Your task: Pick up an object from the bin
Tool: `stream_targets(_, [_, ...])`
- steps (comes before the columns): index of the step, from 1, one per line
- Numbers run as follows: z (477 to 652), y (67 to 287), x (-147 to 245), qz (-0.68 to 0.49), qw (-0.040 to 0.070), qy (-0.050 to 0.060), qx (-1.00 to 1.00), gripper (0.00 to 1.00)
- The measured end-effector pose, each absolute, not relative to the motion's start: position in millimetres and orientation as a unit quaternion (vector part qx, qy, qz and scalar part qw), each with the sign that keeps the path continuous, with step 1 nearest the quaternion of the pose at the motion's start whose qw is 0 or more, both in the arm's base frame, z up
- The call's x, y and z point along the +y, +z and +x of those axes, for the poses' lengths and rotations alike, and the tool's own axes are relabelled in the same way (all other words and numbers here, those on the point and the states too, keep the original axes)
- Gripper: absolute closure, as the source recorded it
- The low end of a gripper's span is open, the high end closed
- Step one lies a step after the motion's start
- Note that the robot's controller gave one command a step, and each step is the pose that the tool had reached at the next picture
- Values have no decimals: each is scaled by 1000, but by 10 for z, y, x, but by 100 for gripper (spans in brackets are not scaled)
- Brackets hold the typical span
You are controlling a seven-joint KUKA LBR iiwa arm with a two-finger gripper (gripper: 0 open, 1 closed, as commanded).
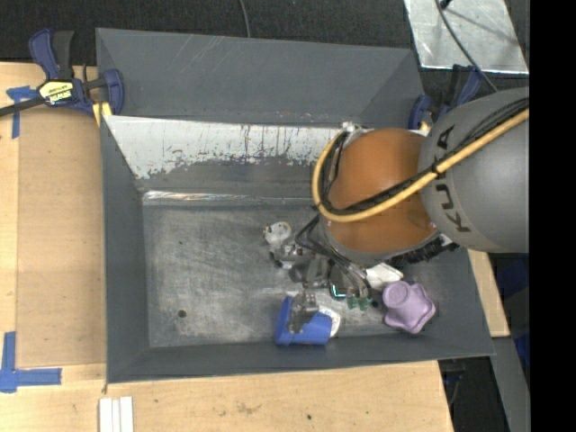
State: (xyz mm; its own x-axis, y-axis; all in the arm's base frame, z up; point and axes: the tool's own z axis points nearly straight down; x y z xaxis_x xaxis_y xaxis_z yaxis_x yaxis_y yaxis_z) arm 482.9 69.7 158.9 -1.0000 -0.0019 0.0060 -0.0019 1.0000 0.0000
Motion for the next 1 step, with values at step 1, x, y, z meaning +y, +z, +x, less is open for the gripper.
stream_targets(1, [4849,1625,694,0,-1,0,-1000,0])
